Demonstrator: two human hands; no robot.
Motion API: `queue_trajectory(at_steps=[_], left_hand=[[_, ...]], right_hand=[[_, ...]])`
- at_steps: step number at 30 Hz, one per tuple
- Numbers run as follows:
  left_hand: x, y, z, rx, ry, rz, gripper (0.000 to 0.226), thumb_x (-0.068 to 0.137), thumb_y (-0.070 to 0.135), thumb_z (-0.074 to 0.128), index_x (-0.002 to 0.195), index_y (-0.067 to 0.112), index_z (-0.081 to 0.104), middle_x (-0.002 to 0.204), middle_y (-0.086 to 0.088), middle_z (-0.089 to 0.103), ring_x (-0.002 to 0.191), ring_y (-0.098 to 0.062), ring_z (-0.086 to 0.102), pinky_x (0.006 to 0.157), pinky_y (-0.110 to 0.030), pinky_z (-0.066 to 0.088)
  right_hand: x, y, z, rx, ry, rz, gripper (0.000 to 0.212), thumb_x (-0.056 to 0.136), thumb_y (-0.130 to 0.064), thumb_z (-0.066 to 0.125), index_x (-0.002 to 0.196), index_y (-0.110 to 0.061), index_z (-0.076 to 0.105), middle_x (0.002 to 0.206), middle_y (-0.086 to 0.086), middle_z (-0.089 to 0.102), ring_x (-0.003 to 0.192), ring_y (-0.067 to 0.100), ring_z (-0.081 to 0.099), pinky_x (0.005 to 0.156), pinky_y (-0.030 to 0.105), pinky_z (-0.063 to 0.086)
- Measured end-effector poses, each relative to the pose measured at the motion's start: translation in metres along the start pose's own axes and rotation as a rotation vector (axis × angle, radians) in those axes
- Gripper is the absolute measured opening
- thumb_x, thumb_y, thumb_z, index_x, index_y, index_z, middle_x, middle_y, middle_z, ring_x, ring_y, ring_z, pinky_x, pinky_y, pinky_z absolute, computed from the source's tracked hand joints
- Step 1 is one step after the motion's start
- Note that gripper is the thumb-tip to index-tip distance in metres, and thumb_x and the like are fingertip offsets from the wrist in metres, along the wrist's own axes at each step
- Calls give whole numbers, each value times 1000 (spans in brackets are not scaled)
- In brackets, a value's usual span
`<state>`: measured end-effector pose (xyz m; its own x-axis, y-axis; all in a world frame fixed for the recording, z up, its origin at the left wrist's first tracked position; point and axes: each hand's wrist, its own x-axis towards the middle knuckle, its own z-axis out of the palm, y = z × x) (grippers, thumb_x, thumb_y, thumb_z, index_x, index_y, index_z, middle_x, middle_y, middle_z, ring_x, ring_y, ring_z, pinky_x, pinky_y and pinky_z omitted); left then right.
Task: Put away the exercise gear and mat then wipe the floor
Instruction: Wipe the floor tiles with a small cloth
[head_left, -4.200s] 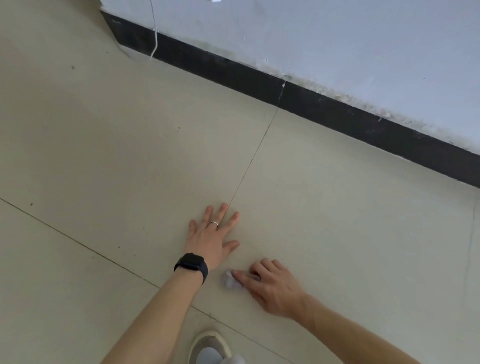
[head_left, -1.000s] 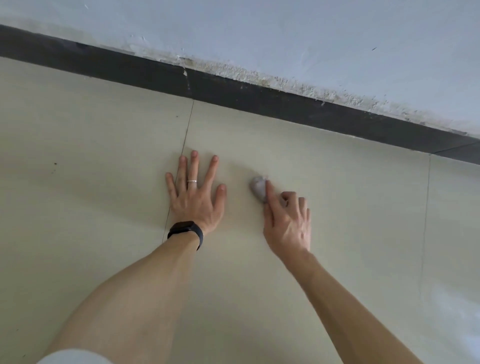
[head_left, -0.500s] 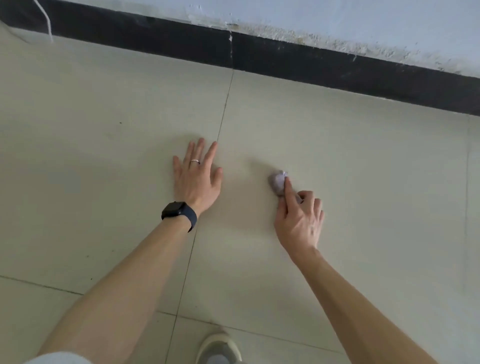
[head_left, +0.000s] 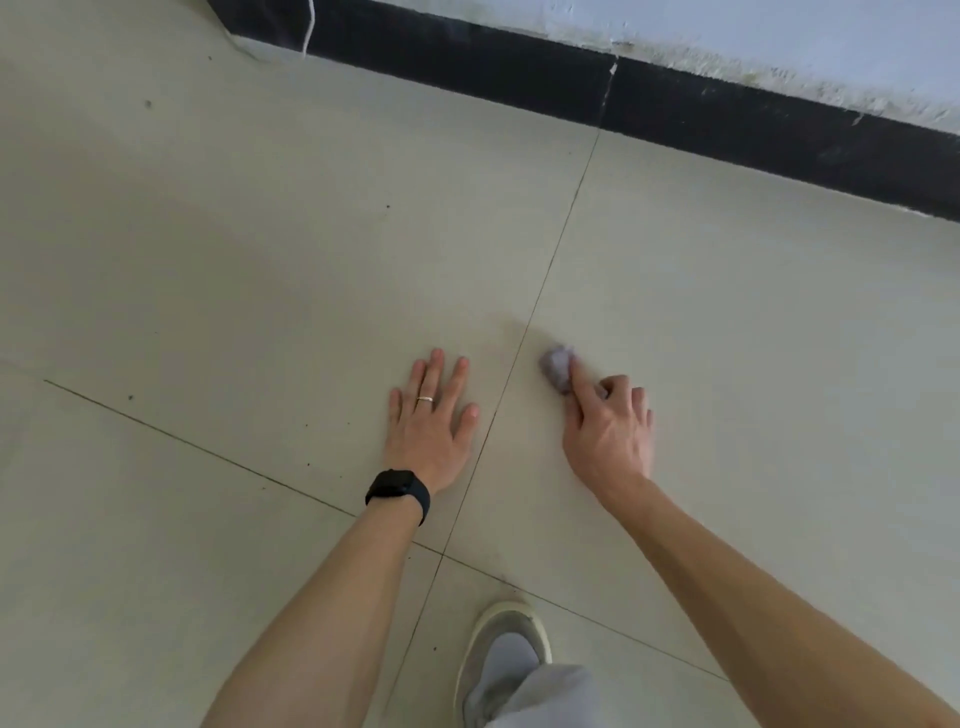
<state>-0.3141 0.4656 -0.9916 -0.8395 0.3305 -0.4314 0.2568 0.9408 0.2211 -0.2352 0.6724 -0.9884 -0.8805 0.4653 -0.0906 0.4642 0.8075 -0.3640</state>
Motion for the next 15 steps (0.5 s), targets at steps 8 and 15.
queue_trajectory(at_steps=[8,15], left_hand=[[3,1,-24,7,56,-4,59,100,49,40,155,43,22,166,5,14,151,-21,13,121,-40,16],[79,2,-47,78,239,80,60,98,44,44,155,33,28,164,-5,20,151,-29,18,122,-50,13]], right_hand=[[-55,-2,4,-19,-296,-811,40,92,-39,50,131,-47,55,93,-4,52,83,22,52,69,34,42],[69,43,-25,85,97,366,46,100,-31,48,145,-40,46,115,9,49,104,34,45,95,41,38]])
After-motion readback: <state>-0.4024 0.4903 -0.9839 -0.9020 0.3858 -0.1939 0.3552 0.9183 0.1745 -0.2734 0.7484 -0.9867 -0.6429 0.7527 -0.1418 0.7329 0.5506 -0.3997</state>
